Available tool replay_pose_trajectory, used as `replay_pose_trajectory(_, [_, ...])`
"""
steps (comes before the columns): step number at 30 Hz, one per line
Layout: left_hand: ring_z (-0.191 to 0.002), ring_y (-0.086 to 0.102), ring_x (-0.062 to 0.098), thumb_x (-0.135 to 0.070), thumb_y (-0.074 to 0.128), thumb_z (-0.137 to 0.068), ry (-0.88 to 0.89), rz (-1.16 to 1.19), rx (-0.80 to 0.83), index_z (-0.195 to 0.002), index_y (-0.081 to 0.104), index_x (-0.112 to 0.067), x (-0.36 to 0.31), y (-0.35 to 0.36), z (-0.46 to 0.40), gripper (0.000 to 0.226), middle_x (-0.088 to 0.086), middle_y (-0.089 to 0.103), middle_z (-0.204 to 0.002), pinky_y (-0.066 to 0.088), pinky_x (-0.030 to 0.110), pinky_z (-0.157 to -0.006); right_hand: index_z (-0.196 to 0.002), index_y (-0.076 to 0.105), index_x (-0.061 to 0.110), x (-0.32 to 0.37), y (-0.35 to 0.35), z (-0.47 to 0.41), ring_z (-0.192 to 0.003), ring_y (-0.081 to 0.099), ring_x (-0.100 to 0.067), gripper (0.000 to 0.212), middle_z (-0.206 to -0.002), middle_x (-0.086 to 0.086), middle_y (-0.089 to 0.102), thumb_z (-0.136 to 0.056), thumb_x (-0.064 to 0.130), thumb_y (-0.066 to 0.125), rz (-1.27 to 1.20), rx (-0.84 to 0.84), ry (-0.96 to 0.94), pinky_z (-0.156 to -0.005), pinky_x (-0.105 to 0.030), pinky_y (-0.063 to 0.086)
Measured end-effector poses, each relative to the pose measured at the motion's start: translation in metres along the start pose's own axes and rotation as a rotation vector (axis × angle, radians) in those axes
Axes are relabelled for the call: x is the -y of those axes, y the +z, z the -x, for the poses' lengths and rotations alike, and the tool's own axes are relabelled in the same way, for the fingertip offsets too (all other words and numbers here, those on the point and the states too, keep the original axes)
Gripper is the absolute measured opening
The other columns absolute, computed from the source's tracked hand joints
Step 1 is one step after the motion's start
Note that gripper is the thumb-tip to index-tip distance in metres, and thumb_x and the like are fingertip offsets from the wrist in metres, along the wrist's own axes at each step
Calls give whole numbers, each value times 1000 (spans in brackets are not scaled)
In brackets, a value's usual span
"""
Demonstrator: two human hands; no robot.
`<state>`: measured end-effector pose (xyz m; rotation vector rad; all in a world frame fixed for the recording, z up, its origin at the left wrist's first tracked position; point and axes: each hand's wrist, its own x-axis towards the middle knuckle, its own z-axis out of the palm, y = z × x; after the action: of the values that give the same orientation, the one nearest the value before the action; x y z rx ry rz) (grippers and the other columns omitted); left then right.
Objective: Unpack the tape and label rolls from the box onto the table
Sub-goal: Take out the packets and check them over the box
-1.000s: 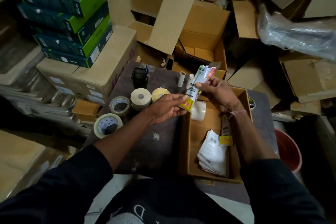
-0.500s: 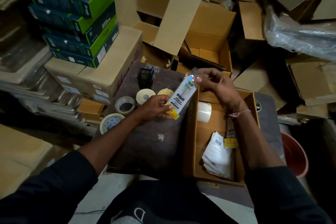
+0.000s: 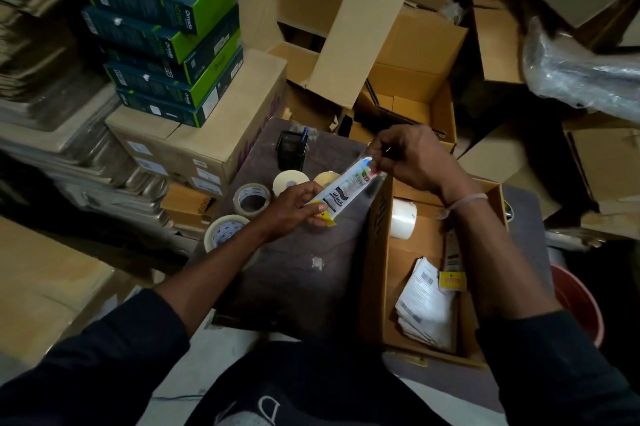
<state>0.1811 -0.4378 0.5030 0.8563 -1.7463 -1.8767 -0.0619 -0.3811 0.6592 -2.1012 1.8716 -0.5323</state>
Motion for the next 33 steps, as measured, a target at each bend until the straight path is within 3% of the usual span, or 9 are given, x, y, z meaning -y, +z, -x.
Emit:
replay_pose_trajectory(11, [-112, 69, 36, -4, 64, -97, -10, 31, 13, -111, 57, 5, 8, -19, 6, 18, 13, 70, -122, 58, 54, -89, -103, 70, 18, -3, 14, -13, -93, 69, -8, 16, -97, 8, 71, -87, 15, 72, -143, 141, -25, -76, -24, 60])
replay_pose_trajectory(18, [-100, 70, 21, -16, 72, -94, -9, -70, 46, -105, 71, -19, -2, -25, 5, 12, 3, 75, -107, 57, 44, -85, -100, 69, 3, 6, 29, -16, -82, 75, -21, 10, -92, -10, 74, -90, 5, 68, -409, 207, 104, -73, -32, 63])
replay_pose_trajectory(21, [-81, 69, 8, -18, 71, -94, -30, -67, 20, -104, 73, -19, -5, -29, 6, 10, -5, 74, -92, 54, 25, -64, -104, 68, -1, 2, 34, -18, -84, 74, -23, 16, -94, -16, 74, -89, 5, 69, -545, 256, 177, -70, -26, 62])
replay_pose_trajectory(25, [-67, 63, 4, -21, 71, -94, -43, -97, 42, -105, 74, -22, -5, -37, 5, 11, -6, 74, -88, 44, 22, -50, -110, 65, -8, -4, 43, -16, -97, 72, -27, 24, -105, -23, 71, -89, 3, 68, -775, 369, 252, -72, -21, 61])
replay_pose_trajectory(29, [-78, 66, 12, -32, 77, -89, -62, -146, 70, -106, 77, -22, -2, -43, 2, 19, -2, 75, -94, 46, 28, -53, -109, 65, -11, -8, 54, -12, -101, 71, -31, 25, -108, -24, 71, -87, 1, 68, -840, 389, 258, -74, -21, 61])
replay_pose_trajectory(33, [-88, 64, 0, -40, 79, -83, -128, -166, 63, -107, 77, -25, -2, -44, 4, 28, -14, 75, -97, 52, 40, -72, -109, 65, -12, -15, 63, -8, -102, 72, -30, 26, -107, -22, 72, -87, 2, 69, -840, 333, 251, -77, -26, 62])
